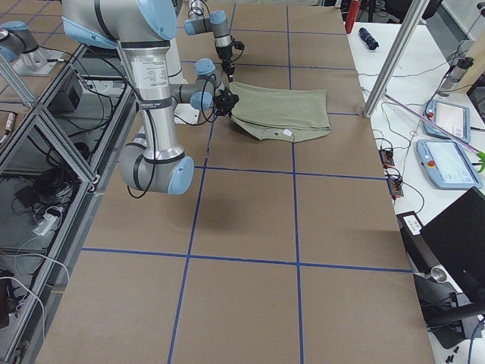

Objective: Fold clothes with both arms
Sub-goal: 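Grasp the near edge of the shirt with both grippers, then lift the near edge with both grippers and fold it toward the far edge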

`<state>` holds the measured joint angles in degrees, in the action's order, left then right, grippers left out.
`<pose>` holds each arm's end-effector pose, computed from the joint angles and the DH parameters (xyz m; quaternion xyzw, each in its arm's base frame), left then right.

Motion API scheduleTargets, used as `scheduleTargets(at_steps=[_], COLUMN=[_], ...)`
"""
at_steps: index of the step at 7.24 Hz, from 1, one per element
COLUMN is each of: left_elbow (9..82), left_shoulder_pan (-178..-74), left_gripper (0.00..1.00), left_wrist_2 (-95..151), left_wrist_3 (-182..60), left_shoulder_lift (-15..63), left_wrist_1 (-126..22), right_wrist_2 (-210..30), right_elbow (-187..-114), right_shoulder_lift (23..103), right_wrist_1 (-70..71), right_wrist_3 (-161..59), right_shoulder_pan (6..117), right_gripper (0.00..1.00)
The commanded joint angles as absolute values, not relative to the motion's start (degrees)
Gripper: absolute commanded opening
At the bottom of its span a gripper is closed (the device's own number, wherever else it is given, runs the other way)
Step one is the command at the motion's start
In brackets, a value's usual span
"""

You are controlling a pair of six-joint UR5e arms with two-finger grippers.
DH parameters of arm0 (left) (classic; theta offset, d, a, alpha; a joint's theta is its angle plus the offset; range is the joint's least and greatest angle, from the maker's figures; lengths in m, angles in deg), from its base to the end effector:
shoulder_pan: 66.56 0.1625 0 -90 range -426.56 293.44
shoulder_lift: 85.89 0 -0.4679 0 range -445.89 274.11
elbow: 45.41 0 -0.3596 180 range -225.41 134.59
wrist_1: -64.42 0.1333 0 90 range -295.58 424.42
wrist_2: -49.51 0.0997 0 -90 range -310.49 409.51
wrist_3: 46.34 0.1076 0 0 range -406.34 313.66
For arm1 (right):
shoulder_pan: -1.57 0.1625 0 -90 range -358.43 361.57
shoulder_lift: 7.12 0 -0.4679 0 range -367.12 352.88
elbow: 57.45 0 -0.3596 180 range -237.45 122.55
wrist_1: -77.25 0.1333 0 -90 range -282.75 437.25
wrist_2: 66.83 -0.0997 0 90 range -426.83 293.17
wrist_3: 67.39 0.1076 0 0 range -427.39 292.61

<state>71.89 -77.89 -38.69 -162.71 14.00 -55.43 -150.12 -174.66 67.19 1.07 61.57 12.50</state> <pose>0.4681 -0.2332 0.3562 -0.0593 0.5491 -0.2775 0.7861 -0.4967 -0.2445 0.3435 -0.0649 -0.4726 0.3957 0.7848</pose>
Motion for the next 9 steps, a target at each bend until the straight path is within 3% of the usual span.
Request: scheduleTargets(at_steps=[1,3,4,6,9], left_elbow=[81.81,87.99,86.18,79.25,71.07], left_shoulder_pan=[-74.22,-75.16,-78.13,-87.26,-98.34], left_gripper=[0.00,0.00,0.00,0.00,0.00], left_wrist_2=[-38.56,-39.17,-39.17,-43.35,-48.22], left_wrist_3=[-169.27,-172.02,-171.24,-165.90,-156.67], left_shoulder_lift=[11.94,13.34,15.17,23.94,27.13], left_wrist_1=[-51.10,-49.23,-49.22,-46.00,-45.97], right_wrist_2=[-151.38,-151.81,-154.60,-161.10,-163.95], right_elbow=[-182.75,-191.54,-190.35,-180.38,-170.06], right_shoulder_lift=[70.83,70.67,67.18,58.32,53.19], right_wrist_1=[0.96,-7.43,-9.04,-9.50,-8.71], right_wrist_3=[67.31,67.78,67.61,65.77,58.65], right_shoulder_pan=[11.15,13.93,17.79,27.18,34.34], right_gripper=[0.00,0.00,0.00,0.00,0.00])
